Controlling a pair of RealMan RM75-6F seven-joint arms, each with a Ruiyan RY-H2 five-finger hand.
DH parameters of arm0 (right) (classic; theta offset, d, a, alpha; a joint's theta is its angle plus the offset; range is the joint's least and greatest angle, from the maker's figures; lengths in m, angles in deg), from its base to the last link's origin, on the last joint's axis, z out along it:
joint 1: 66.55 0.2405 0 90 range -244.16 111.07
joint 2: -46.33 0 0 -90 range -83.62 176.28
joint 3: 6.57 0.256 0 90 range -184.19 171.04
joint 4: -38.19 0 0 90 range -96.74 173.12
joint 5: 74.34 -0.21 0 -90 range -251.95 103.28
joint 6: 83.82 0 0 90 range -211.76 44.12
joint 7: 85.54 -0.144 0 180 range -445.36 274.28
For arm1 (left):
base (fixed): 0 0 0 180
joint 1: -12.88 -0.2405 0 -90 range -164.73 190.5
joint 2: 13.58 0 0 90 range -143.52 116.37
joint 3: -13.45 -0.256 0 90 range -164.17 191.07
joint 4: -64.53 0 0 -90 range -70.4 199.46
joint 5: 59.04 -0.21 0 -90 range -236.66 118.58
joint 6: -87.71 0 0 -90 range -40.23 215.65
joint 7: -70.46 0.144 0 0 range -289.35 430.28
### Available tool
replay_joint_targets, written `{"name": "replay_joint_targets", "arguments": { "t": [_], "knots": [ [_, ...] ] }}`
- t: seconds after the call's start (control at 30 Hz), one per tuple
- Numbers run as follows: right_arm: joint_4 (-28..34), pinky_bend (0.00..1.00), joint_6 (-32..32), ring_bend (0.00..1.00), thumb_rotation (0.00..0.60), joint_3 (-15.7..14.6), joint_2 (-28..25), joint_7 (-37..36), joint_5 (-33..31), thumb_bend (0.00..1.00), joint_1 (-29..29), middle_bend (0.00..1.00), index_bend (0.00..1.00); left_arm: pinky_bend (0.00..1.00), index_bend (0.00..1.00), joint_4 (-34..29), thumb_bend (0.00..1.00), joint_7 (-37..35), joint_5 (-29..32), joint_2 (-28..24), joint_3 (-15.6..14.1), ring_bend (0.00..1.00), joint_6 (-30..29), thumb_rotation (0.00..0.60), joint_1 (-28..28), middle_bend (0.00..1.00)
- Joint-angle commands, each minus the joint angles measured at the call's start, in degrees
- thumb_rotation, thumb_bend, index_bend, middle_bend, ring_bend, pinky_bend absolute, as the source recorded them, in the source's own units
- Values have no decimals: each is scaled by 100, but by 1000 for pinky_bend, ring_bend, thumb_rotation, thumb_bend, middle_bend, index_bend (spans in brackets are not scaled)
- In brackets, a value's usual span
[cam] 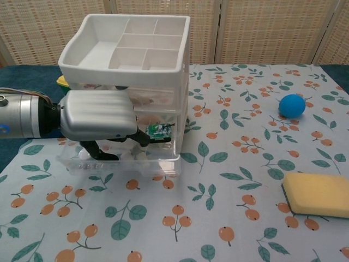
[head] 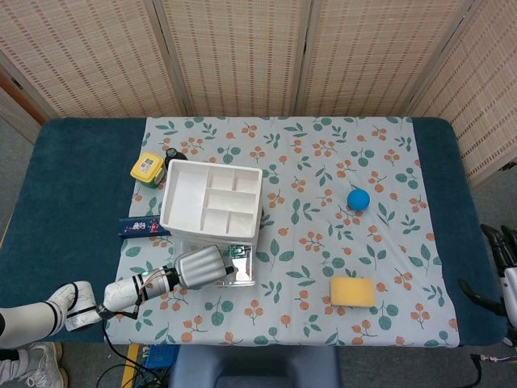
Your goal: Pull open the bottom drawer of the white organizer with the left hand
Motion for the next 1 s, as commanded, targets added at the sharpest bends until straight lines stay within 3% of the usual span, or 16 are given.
{"name": "replay_joint_targets", "arguments": {
  "t": [0.03,1.0],
  "knots": [
    [-2,0,2,0,600,0,1,1,-5,247,-2,101,0,1000,490,14,234,6,20,7,-3,1000,30,600,8,1000],
    [-66,0,-77,0,600,21,28,-70,-15,246,-51,101,0,1000,596,41,234,-70,87,93,-6,1000,-13,600,42,1000]
  ]
}}
